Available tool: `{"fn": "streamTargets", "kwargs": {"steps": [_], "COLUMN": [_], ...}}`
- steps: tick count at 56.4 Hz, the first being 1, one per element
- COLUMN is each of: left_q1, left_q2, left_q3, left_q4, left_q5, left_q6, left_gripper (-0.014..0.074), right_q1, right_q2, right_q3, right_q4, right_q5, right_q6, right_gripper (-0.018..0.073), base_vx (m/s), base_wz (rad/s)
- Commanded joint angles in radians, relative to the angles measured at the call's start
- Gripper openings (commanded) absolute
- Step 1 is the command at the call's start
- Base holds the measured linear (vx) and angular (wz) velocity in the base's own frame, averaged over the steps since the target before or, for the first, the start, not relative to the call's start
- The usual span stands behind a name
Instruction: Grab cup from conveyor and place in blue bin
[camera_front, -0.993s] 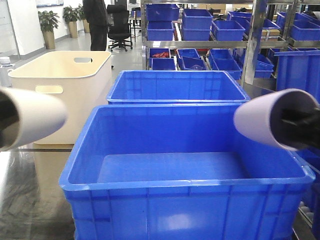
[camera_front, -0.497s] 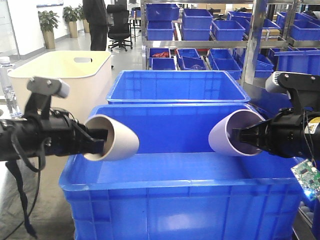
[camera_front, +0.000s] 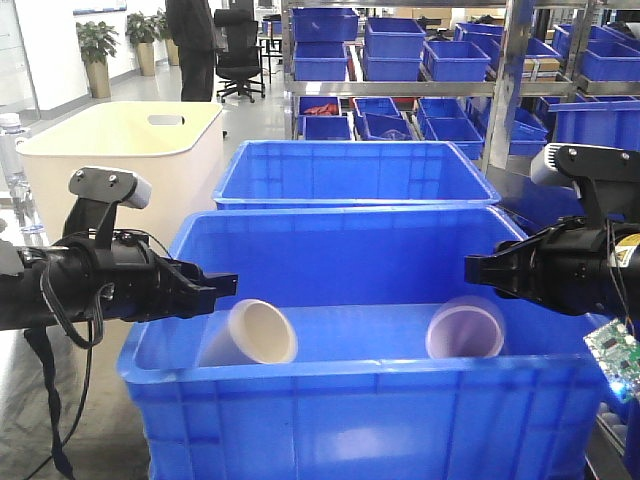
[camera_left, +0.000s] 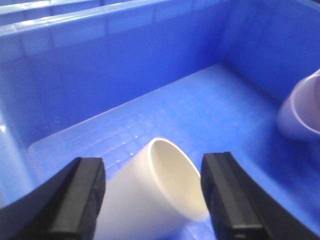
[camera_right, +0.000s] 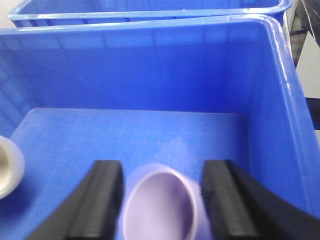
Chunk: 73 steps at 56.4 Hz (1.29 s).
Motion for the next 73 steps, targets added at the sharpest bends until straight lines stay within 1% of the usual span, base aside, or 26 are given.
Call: {"fn": "streamTargets", "kwargs": {"steps": [1, 7, 12, 15, 21, 28, 30, 33, 38, 44, 73], "left_q1": [-0.008, -0.008, -0.005, -0.005, -0.005, -0.005, -0.005, -0.005, -0.005, -0.005, -0.005], "left_q2": [-0.060, -0.112, -0.167, -0.199, -0.256, -0.314, -0.327, -0.346, -0.379, -0.395, -0.396], "left_q3": [-0.037, -0.037, -0.032, -0.030, -0.030, -0.030, -0.030, -0.022, 0.010, 0.035, 0.036], "left_q4": [-0.061, -0.059, -0.051, -0.051, -0.051, -0.051, -0.051, -0.052, -0.052, -0.052, -0.052], "left_q5": [-0.030, -0.026, 0.003, 0.027, 0.056, 0.052, 0.053, 0.054, 0.044, 0.048, 0.048], "left_q6": [-0.006, -0.006, -0.006, -0.006, -0.006, -0.006, -0.006, -0.006, -0.006, -0.011, -0.011], "left_gripper": [0.0540, 0.0461, 0.0379, 0.0325, 0.0205, 0.0091, 0.0070, 0.0052, 0.0035, 0.0036, 0.0037], "right_q1": [-0.002, -0.002, -0.002, -0.002, -0.002, -0.002, -0.002, -0.002, -0.002, -0.002, -0.002], "right_q2": [-0.036, -0.057, -0.094, -0.120, -0.166, -0.215, -0.222, -0.224, -0.223, -0.221, -0.221], "right_q3": [-0.040, -0.040, -0.040, -0.040, -0.038, -0.037, -0.037, -0.037, -0.037, -0.037, -0.037], "right_q4": [-0.001, 0.010, 0.048, 0.052, 0.052, 0.051, 0.051, 0.052, 0.052, 0.047, 0.047], "right_q5": [-0.084, -0.068, -0.020, 0.022, 0.078, 0.058, 0.049, 0.046, 0.049, 0.048, 0.049], "right_q6": [0.000, 0.000, -0.001, -0.001, 0.000, 0.000, 0.000, 0.000, 0.002, 0.002, 0.002], "right_gripper": [0.0510, 0.0505, 0.0458, 0.0406, 0.0267, 0.0083, 0.0033, -0.0016, -0.0015, -0.0014, -0.0012], "base_vx": [0.00, 0.00, 0.00, 0.00, 0.00, 0.00, 0.00, 0.00, 0.00, 0.00, 0.00], "base_wz": [0.00, 0.00, 0.00, 0.00, 0.00, 0.00, 0.00, 0.00, 0.00, 0.00, 0.00]}}
